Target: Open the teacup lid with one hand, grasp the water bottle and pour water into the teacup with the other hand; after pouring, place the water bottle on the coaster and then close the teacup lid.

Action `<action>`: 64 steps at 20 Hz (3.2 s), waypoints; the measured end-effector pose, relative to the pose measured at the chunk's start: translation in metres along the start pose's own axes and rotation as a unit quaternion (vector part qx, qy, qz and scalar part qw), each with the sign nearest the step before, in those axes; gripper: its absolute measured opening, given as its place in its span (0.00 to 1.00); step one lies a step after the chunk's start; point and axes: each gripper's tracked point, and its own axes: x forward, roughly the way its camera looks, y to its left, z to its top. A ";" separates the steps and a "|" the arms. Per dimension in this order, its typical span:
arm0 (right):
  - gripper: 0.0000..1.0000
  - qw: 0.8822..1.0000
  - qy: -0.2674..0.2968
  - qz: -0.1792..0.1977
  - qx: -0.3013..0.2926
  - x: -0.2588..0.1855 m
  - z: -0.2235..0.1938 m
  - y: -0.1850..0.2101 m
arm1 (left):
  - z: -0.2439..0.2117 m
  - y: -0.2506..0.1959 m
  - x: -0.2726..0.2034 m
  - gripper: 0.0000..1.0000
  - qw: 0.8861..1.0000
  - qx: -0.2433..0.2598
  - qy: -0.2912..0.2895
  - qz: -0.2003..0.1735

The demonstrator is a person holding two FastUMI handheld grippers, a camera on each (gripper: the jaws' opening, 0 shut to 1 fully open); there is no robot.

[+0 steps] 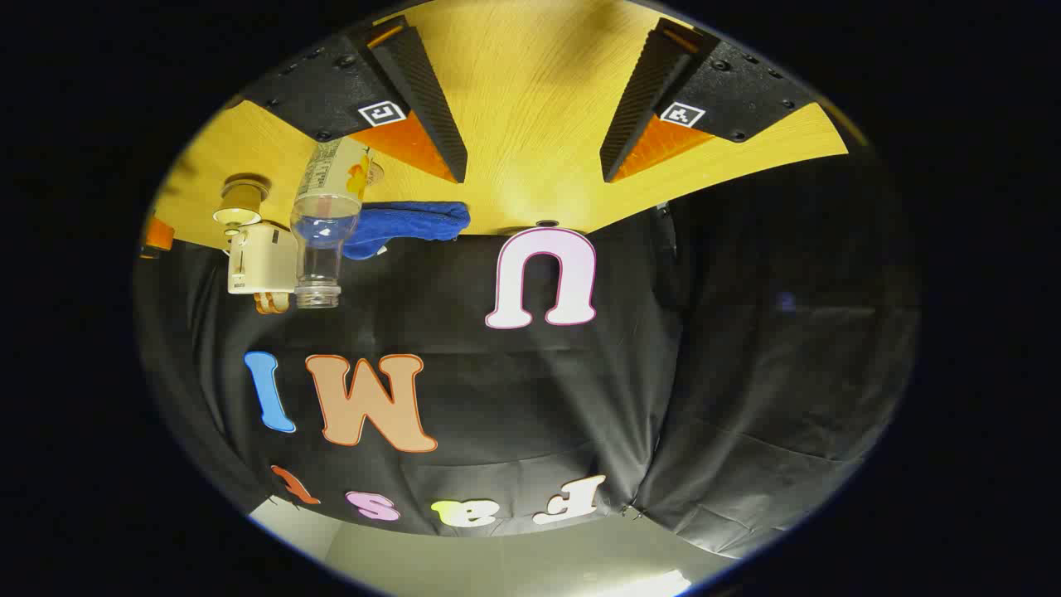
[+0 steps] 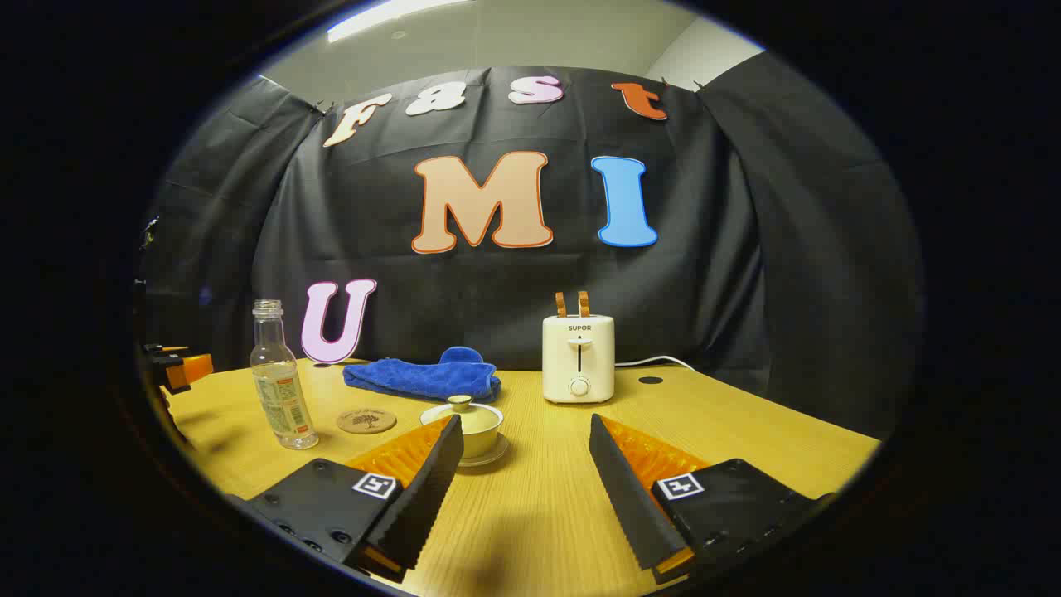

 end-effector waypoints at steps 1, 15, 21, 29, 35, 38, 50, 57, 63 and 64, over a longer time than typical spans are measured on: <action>0.94 1.000 0.000 0.000 0.000 0.000 0.000 0.000 | -0.001 0.000 0.000 0.95 1.000 0.000 0.000 0.000; 0.97 1.000 0.000 0.000 0.000 0.000 -0.001 0.000 | -0.002 0.000 0.001 0.94 1.000 -0.002 0.001 0.000; 0.94 1.000 0.000 0.000 0.000 0.000 0.000 0.000 | -0.001 0.000 0.000 0.94 1.000 -0.001 0.000 0.000; 0.97 0.999 0.005 0.050 0.002 0.003 -0.003 0.020 | -0.002 -0.006 0.001 0.94 1.000 0.000 -0.003 -0.016; 0.94 0.995 0.011 0.104 0.004 0.032 -0.005 0.048 | -0.002 -0.006 0.002 0.94 1.000 -0.001 -0.001 -0.018; 0.97 0.992 0.037 0.124 0.001 0.056 -0.017 0.060 | -0.002 -0.008 0.001 0.94 1.000 -0.001 -0.003 -0.022; 0.92 0.984 0.091 0.149 -0.015 0.113 -0.034 0.084 | -0.002 -0.008 0.002 0.94 1.000 -0.001 -0.002 -0.024; 0.83 0.984 0.111 0.141 -0.017 0.127 -0.041 0.084 | -0.003 -0.008 0.002 0.94 1.000 -0.001 -0.001 -0.024; 0.65 0.984 0.101 0.143 -0.019 0.130 -0.038 0.086 | -0.003 -0.008 0.002 0.94 1.000 -0.001 -0.002 -0.024; 0.58 0.985 0.098 0.143 -0.020 0.131 -0.036 0.087 | -0.003 -0.008 0.002 0.94 1.000 -0.001 -0.002 -0.025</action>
